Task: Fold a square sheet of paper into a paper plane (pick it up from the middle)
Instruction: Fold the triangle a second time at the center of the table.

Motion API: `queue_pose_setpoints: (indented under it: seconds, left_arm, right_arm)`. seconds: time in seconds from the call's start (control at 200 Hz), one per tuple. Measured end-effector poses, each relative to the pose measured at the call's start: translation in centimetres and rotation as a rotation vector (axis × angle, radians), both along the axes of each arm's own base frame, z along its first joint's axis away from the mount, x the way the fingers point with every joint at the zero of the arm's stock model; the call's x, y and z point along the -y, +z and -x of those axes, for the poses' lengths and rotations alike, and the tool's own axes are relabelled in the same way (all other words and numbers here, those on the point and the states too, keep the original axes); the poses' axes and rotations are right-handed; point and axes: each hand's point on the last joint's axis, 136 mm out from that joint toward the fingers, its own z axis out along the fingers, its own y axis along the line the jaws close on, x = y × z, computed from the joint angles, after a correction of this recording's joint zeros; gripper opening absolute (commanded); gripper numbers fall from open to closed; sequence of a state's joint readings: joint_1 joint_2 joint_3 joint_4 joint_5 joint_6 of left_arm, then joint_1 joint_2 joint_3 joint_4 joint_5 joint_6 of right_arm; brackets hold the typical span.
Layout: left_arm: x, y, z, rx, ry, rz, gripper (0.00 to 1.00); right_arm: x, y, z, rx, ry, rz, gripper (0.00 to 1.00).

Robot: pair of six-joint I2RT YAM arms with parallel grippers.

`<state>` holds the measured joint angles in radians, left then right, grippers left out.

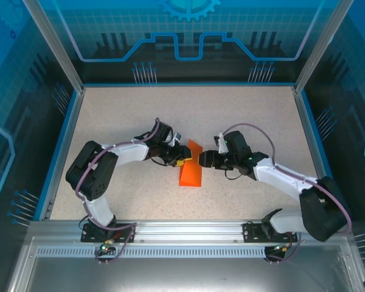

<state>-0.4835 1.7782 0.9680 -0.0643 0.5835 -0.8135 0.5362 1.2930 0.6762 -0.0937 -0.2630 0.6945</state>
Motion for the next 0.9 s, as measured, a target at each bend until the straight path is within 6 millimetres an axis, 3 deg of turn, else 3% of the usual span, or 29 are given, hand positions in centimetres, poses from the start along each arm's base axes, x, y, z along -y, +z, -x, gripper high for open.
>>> queue_pose_setpoints:
  seconds: [0.29, 0.47, 0.72, 0.9]
  left_arm:
    - [0.9, 0.8, 0.1, 0.008, -0.048, 0.069, 0.47]
    - [1.2, 1.5, -0.8, 0.035, -0.068, 0.096, 0.49]
    - [0.4, 2.0, -2.5, 0.057, -0.053, 0.112, 0.50]
    - [0.6, 2.2, -2.6, 0.054, -0.062, 0.124, 0.47]
  right_arm:
    - [1.0, 2.2, 1.7, 0.149, 0.005, 0.013, 0.68]
    - [1.6, 3.9, 1.8, 0.256, -0.006, 0.004, 0.70]
    - [1.6, 3.8, 2.6, 0.323, 0.012, 0.005, 0.73]
    - [1.1, 3.9, 2.9, 0.348, 0.042, 0.010, 0.75]
